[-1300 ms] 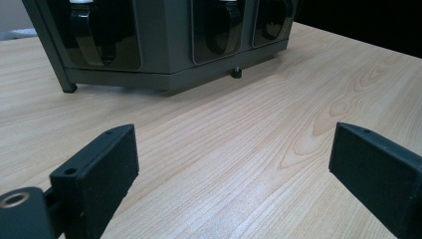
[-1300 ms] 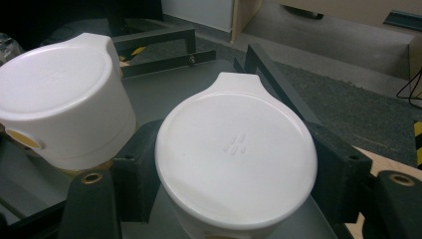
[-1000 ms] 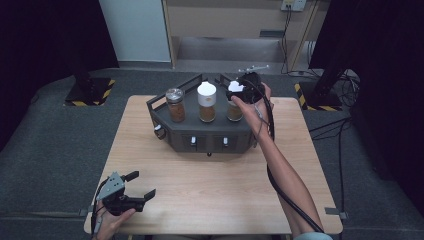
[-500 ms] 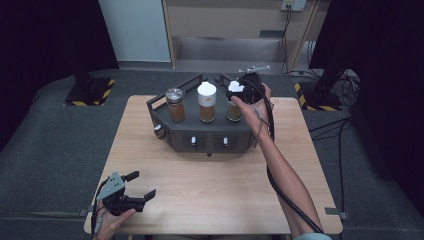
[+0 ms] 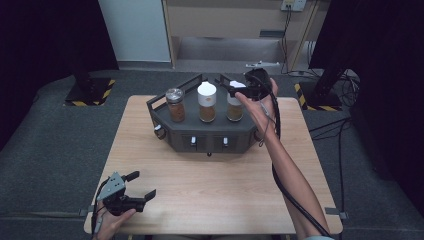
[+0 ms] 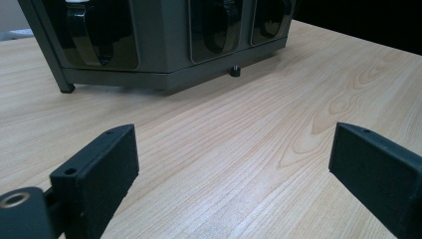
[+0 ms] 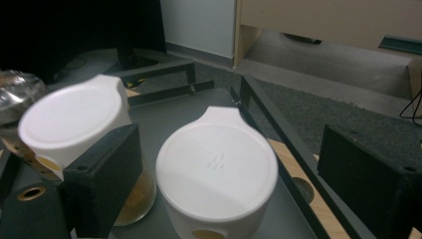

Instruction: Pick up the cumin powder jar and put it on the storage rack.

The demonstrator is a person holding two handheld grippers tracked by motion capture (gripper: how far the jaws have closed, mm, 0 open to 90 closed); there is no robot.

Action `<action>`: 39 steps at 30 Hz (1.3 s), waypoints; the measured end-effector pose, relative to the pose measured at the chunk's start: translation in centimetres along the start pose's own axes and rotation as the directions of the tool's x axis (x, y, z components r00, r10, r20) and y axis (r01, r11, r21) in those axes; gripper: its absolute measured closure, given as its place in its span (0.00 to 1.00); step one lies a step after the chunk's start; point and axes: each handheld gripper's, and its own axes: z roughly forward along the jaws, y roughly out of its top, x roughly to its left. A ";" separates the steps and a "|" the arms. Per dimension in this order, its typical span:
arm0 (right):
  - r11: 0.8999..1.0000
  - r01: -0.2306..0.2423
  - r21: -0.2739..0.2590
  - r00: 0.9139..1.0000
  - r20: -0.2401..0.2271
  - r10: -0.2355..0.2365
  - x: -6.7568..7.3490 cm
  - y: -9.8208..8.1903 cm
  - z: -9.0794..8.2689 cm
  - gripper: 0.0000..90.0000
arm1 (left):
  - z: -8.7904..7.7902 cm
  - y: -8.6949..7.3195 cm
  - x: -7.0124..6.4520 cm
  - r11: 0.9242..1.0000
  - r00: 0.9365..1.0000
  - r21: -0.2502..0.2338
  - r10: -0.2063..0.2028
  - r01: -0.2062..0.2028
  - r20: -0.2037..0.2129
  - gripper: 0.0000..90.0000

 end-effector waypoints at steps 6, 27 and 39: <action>0.999 0.017 -0.044 1.000 0.001 -0.017 0.2 1.4 -2.1 0.11 | 0.0 0.0 0.0 1.000 1.000 0.001 0.002 -0.002 -0.002 0.05; 0.994 0.067 -0.082 0.995 -0.073 -0.073 0.6 -1.8 -6.5 0.12 | 0.0 0.0 -0.1 1.000 1.000 -0.001 -0.014 0.014 -0.012 0.05; 0.987 0.082 -0.139 0.993 -0.078 -0.093 0.3 -6.8 -10.1 0.12 | -0.1 -0.1 -0.1 1.000 1.000 0.002 -0.006 0.006 -0.010 0.05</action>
